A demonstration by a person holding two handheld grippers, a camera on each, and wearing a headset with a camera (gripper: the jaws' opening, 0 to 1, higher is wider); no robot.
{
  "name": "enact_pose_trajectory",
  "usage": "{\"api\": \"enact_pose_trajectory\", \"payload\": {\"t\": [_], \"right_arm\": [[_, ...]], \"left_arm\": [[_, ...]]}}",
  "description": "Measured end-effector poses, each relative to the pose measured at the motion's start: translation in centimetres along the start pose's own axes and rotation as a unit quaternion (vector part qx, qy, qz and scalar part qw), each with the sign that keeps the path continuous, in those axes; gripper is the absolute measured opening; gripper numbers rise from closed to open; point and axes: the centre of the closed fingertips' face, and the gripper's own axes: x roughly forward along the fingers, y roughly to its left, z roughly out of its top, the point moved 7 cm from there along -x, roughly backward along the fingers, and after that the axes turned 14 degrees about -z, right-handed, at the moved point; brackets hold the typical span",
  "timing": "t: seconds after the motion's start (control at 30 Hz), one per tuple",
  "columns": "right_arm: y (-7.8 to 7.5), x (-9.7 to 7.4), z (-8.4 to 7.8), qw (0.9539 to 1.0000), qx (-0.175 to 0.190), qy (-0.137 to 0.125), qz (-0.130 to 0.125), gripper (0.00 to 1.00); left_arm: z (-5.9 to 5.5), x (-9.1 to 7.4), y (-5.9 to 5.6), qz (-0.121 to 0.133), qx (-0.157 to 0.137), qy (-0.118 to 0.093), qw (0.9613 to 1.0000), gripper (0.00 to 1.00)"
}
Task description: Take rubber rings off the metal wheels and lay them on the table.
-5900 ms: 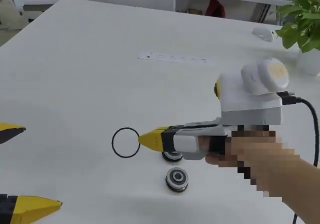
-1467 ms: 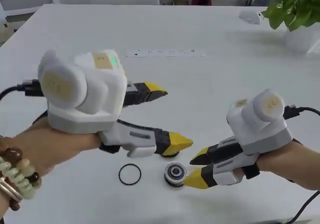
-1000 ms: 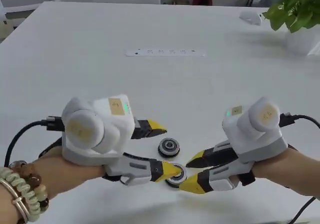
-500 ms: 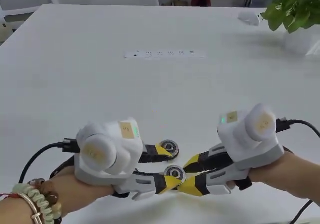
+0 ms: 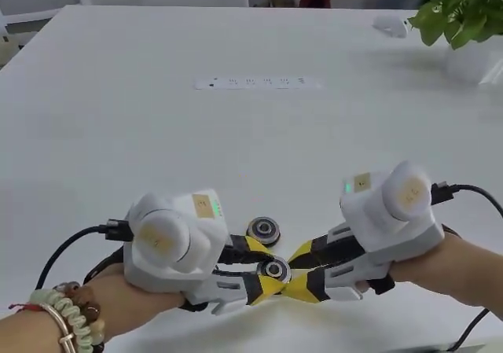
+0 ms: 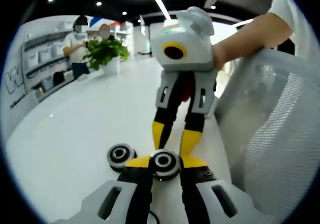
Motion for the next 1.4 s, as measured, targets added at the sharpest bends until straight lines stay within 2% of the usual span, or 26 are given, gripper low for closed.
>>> {"api": "enact_pose_trajectory", "payload": {"t": [0.47,0.63,1.0,1.17,1.4], "right_arm": [[-0.01,-0.16,-0.23,1.0000,-0.002,0.004,0.001,0.13],[0.05,-0.14,-0.24,1.0000,-0.006,0.005,0.001,0.12],[-0.22,-0.19,-0.34,0.9999,-0.006,0.006,-0.004,0.02],[-0.23,-0.15,-0.33,0.9999,-0.004,0.008,-0.006,0.02],[-0.49,-0.03,-0.36,0.9993,0.032,0.018,-0.007,0.00]], "left_arm": [[-0.07,-0.01,0.12,-0.001,-0.023,-0.011,0.9997,0.19],[-0.16,-0.13,0.30,0.006,-0.024,-0.011,0.9996,0.15],[-0.14,-0.25,0.36,0.005,-0.021,-0.018,0.9996,0.14],[-0.18,-0.25,0.37,0.005,-0.021,-0.019,0.9996,0.14],[-0.22,-0.21,0.33,0.005,-0.018,-0.020,0.9996,0.14]]}}
